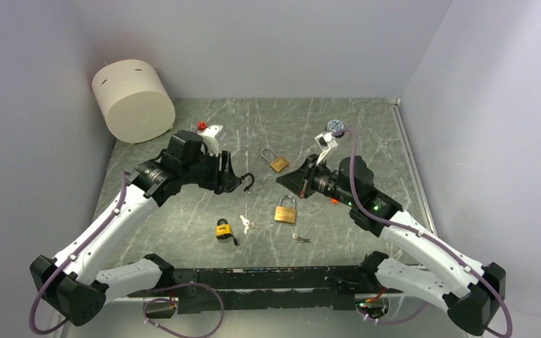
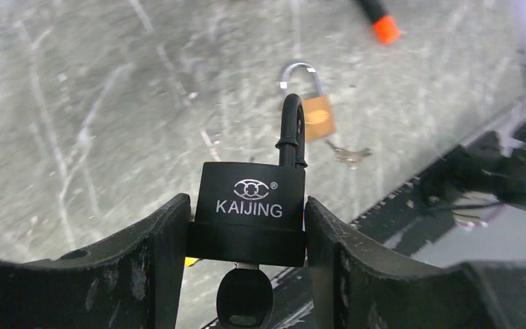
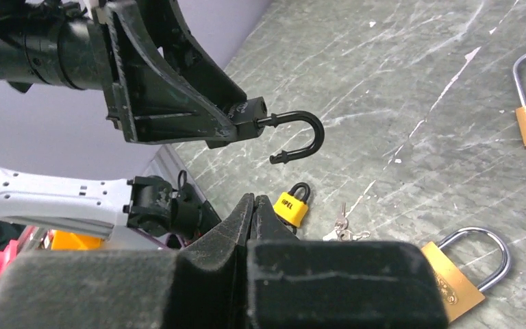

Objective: Unlock with the key

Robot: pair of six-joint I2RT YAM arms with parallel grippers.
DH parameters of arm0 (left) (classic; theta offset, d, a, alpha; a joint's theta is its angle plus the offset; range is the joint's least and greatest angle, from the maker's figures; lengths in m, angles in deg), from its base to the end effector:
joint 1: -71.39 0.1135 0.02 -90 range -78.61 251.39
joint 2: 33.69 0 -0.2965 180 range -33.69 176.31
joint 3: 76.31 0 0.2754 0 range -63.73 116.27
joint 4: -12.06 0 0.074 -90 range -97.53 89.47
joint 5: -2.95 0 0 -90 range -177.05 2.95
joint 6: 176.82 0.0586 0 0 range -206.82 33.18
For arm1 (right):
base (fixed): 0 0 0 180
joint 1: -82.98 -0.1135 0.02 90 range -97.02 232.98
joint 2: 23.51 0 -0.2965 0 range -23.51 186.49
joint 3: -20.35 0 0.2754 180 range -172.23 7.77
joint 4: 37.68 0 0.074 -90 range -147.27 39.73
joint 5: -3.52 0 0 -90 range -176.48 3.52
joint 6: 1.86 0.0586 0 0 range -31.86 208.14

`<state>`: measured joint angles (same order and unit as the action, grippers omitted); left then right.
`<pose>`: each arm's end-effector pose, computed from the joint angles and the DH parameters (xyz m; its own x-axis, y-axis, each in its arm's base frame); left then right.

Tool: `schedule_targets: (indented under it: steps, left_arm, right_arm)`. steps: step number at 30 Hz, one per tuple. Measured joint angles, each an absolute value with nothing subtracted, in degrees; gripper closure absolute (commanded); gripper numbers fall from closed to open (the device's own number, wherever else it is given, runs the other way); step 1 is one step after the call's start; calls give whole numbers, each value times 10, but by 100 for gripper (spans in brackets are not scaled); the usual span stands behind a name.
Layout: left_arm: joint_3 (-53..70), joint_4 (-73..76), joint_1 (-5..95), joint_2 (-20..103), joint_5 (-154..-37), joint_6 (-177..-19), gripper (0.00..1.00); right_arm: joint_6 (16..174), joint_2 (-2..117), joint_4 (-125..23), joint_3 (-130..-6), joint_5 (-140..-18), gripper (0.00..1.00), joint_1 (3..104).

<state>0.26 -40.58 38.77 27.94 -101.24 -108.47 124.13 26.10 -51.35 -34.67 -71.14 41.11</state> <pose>0.2017 -0.1462 0.3654 -0.7318 0.0437 -0.6801 0.4476 0.7834 -0.4312 0.1618 0.1659 0.3465 -0.5794 0.2417 -0.7784 -0.6157 0.4960 0.6123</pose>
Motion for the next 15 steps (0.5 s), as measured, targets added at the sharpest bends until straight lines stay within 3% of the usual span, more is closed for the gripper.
schedule_targets:
  steps: [3,5,7,15]
  left_arm:
    - [3,-422,391,295,-955,-1085,97]
    - [3,-424,391,303,-928,-1086,98]
    - [3,-423,390,308,-909,-1088,97]
    - [-15,-383,390,371,-856,-1115,98]
  right_arm:
    - [1241,292,-518,-365,-721,61,413]
    - [1247,309,-520,-366,-730,48,414]
    - [1255,320,-524,-366,-736,44,419]
    - [1309,312,-509,-324,-746,43,440]
